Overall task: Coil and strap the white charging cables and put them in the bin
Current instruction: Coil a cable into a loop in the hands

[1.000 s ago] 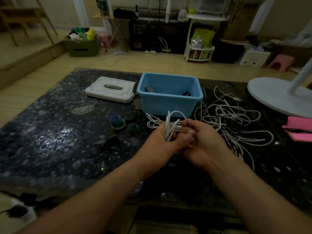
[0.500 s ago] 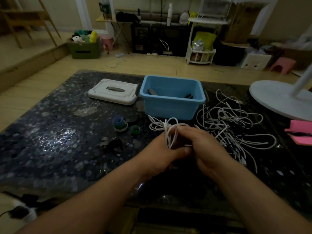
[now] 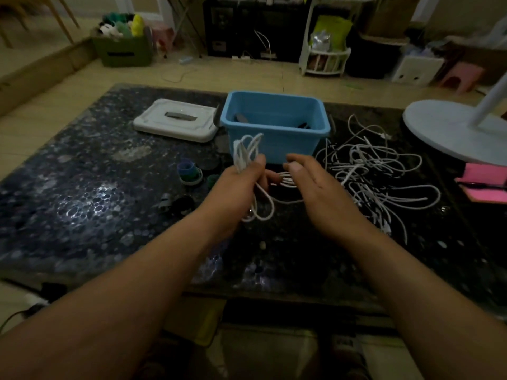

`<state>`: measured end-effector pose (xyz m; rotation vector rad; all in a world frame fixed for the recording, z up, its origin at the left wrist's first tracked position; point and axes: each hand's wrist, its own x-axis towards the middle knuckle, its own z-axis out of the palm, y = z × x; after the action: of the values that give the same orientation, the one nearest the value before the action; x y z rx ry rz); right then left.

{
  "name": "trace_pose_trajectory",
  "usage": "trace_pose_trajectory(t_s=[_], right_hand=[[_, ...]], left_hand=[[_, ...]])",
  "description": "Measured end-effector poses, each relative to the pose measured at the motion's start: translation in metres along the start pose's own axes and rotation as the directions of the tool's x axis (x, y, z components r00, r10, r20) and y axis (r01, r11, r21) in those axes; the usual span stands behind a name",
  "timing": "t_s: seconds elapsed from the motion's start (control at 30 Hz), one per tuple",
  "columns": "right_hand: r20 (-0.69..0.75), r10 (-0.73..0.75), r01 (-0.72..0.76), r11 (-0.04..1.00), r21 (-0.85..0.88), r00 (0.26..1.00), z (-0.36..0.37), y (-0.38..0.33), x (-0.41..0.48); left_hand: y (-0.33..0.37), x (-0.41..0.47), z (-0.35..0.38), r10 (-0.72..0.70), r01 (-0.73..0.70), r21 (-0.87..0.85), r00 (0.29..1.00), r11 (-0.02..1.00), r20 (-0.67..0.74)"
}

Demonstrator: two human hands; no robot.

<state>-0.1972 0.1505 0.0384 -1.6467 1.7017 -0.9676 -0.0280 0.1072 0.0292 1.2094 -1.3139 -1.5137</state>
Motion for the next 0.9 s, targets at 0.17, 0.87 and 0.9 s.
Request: trace_pose_trajectory(t_s=[0.17, 0.87, 0.9], right_hand=[[0.256, -0.052, 0.196, 0.794, -0.576, 0.965, -0.018, 0.015, 0.008], [-0.002, -0.196, 0.196, 0.981, 0.013, 0.981, -0.052, -0.002, 0.011], [-0.013, -0.201, 0.201, 0.979, 0.012, 0.979, -0.050, -0.002, 0.012]], left_hand=[[0.013, 0.009, -0.015, 0.017, -0.014, -0.455, 1.000, 0.890, 0.002], [0.001, -0.008, 0.007, 0.054, -0.059, 0.007, 0.949, 0.998, 0.310], [0.000, -0.009, 0.010, 0.053, -0.061, 0.014, 0.945, 0.998, 0.323]])
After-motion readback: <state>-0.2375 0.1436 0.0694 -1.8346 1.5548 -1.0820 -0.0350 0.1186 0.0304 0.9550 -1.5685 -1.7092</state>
